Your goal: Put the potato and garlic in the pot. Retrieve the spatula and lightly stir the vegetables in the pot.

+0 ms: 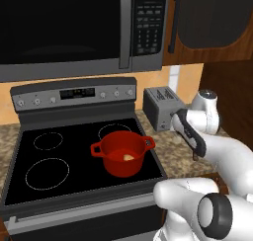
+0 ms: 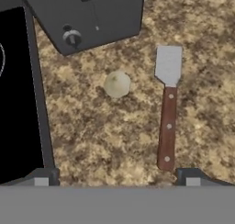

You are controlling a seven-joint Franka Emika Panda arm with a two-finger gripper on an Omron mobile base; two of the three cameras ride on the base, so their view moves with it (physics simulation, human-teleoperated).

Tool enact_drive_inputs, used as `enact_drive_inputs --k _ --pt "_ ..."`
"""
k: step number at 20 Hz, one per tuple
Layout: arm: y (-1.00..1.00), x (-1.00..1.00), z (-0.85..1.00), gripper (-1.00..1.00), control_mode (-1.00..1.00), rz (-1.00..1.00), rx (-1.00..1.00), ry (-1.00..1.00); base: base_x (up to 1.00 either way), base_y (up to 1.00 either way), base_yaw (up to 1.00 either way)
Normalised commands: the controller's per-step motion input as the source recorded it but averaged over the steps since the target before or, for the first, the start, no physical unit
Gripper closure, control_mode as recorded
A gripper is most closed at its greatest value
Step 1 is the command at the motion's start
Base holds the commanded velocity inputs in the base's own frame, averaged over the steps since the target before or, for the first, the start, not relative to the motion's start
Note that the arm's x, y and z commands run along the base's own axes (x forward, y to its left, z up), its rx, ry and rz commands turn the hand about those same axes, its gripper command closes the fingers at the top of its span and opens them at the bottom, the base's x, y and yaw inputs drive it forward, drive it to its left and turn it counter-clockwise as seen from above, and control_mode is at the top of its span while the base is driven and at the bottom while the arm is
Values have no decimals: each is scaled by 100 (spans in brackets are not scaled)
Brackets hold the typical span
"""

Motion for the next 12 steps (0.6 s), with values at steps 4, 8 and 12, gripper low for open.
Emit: enact_drive_inputs --k 4,8,12 --pt "-6 28 -22 -100 -100 3 1 11 0 0 0" --pt "0 29 -30 -100 -100 2 0 8 0 0 0" --pt "0 28 -41 -100 -100 1 0 0 0 0 0"
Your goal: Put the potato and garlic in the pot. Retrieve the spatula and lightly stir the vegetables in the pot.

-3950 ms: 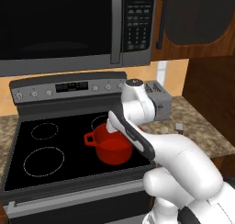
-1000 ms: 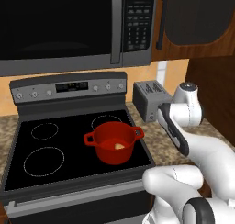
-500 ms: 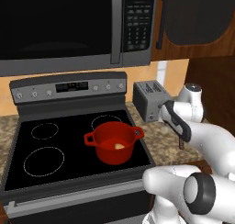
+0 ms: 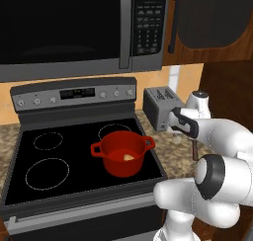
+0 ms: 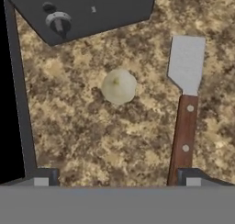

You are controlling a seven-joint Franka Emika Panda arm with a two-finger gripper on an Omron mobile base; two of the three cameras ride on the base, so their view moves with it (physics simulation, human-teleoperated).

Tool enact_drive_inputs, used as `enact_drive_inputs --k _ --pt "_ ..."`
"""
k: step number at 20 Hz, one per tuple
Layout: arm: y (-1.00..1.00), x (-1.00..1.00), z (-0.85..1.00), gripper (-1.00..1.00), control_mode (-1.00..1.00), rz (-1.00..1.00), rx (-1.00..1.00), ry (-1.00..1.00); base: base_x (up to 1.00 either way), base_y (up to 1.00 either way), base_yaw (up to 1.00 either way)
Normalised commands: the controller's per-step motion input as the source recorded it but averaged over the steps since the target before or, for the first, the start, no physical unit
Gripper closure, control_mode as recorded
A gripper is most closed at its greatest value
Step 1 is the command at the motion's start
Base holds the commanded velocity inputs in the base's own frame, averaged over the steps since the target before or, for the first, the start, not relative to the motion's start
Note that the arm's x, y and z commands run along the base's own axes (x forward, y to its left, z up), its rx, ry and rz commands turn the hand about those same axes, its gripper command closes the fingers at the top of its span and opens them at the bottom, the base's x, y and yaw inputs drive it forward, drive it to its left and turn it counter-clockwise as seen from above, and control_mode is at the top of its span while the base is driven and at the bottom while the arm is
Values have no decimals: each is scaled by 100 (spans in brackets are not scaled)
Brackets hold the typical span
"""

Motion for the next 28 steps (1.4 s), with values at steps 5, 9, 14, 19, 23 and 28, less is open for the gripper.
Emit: enact_drive_inputs --k 5,9,14,19,23,28 --pt "0 28 -34 -100 -100 1 0 2 0 0 0" --pt "0 29 -29 -100 -100 0 0 3 0 0 0" --pt "-5 25 -23 -100 -100 0 0 2 0 0 0" --pt "-10 21 -22 -100 -100 0 0 1 0 0 0" --pt "-8 21 -26 -100 -100 0 0 0 0 0 0" --pt "-2 14 -19 -100 -100 1 0 0 0 0 0"
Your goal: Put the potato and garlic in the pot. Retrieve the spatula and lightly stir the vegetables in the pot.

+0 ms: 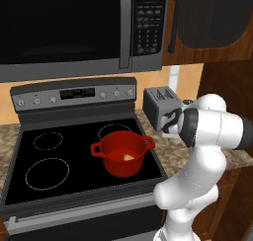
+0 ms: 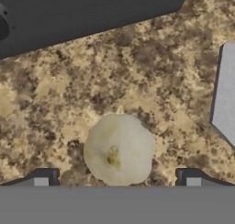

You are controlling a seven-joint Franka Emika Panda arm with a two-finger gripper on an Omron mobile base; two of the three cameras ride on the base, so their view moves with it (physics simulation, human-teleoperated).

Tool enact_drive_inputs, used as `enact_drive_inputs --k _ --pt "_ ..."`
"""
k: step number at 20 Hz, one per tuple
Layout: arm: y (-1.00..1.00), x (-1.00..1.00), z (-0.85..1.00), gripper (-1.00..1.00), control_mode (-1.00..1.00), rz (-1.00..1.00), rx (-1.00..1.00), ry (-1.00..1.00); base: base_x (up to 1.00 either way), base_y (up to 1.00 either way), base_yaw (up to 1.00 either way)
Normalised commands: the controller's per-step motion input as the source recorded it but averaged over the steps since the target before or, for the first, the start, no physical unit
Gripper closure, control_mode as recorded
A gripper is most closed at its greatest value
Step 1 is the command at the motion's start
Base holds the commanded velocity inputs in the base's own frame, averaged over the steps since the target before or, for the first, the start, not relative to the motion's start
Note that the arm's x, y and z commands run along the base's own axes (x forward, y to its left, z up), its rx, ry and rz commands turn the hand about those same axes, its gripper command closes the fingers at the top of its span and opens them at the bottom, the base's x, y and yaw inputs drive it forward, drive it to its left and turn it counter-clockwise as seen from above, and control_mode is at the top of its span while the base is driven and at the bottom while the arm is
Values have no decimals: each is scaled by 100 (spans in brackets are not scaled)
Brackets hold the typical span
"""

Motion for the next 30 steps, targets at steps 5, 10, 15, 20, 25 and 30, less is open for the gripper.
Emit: enact_drive_inputs --k 5,10,15,20,25,30 --pt "0 12 -10 -100 -100 0 0 0 0 0 0" --pt "0 9 -15 -100 -100 0 0 0 0 0 0" --pt "0 3 -5 100 -100 0 0 1 0 0 0" --pt "0 0 0 100 -100 0 0 0 0 0 0" --pt "0 -46 50 100 -100 0 0 -7 0 0 0" --pt "0 -82 95 100 -100 0 0 -9 0 0 0"
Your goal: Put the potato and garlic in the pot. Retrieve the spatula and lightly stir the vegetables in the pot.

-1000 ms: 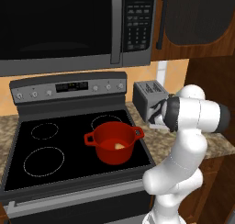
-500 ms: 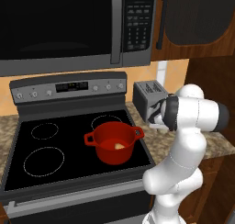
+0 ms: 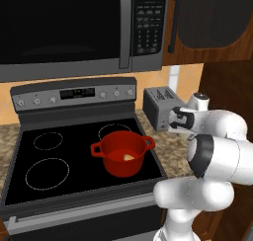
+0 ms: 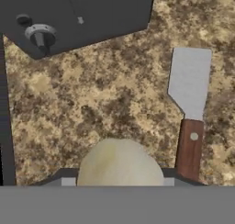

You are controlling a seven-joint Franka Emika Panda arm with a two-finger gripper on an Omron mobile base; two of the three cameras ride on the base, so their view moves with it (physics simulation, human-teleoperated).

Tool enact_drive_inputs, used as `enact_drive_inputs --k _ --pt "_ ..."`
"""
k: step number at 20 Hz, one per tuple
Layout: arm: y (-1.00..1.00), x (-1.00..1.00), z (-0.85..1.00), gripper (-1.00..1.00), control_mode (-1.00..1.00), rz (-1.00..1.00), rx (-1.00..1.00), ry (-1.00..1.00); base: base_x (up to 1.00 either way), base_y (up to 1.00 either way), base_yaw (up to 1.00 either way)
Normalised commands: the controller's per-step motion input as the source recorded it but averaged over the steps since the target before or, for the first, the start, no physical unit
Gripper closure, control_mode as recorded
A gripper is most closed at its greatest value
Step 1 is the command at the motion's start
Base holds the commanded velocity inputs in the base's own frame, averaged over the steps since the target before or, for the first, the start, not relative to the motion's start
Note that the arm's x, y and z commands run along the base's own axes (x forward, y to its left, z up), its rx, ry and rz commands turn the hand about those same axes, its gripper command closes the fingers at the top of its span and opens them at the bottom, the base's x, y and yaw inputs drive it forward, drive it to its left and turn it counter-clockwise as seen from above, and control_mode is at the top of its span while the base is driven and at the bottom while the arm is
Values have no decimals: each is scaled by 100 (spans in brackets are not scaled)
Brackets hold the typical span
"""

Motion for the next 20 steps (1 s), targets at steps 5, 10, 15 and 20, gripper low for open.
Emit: enact_drive_inputs --k 5,10,15,20 --pt "2 -76 100 100 -100 1 0 -6 0 0 0" --pt "42 -50 100 100 -100 6 0 -15 0 0 0" --pt "95 -9 72 100 -100 17 -2 -2 0 0 0" --pt "100 0 8 100 -100 30 -12 12 0 0 0"
